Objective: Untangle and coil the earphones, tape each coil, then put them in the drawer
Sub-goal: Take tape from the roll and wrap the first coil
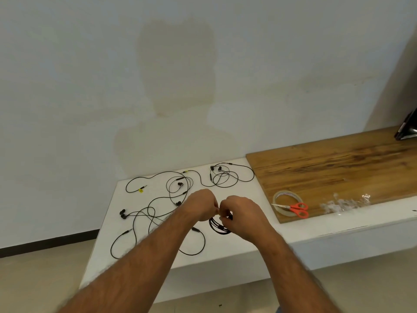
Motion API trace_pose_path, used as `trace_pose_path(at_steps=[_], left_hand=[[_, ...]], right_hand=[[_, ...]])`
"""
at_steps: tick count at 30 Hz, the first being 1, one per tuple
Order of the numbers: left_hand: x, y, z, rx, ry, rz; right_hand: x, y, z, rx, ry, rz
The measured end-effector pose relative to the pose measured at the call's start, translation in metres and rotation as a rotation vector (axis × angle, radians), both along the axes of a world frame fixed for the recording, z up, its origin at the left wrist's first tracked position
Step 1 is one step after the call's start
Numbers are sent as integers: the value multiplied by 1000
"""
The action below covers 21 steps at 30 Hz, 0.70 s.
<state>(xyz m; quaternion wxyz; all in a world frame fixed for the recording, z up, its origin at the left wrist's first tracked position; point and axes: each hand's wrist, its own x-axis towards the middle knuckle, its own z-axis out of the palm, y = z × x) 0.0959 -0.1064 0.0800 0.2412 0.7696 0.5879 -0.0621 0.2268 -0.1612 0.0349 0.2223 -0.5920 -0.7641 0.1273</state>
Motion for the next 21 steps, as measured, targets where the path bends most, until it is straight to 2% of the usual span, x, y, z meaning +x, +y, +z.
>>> trace_pose_path(at_steps=[15,21], left_hand=[[5,-1,-2,8,46,-2],[2,1,-7,44,29,12]], right_hand=[[2,5,-1,10,29,-15],[19,0,2,-52,123,-33]])
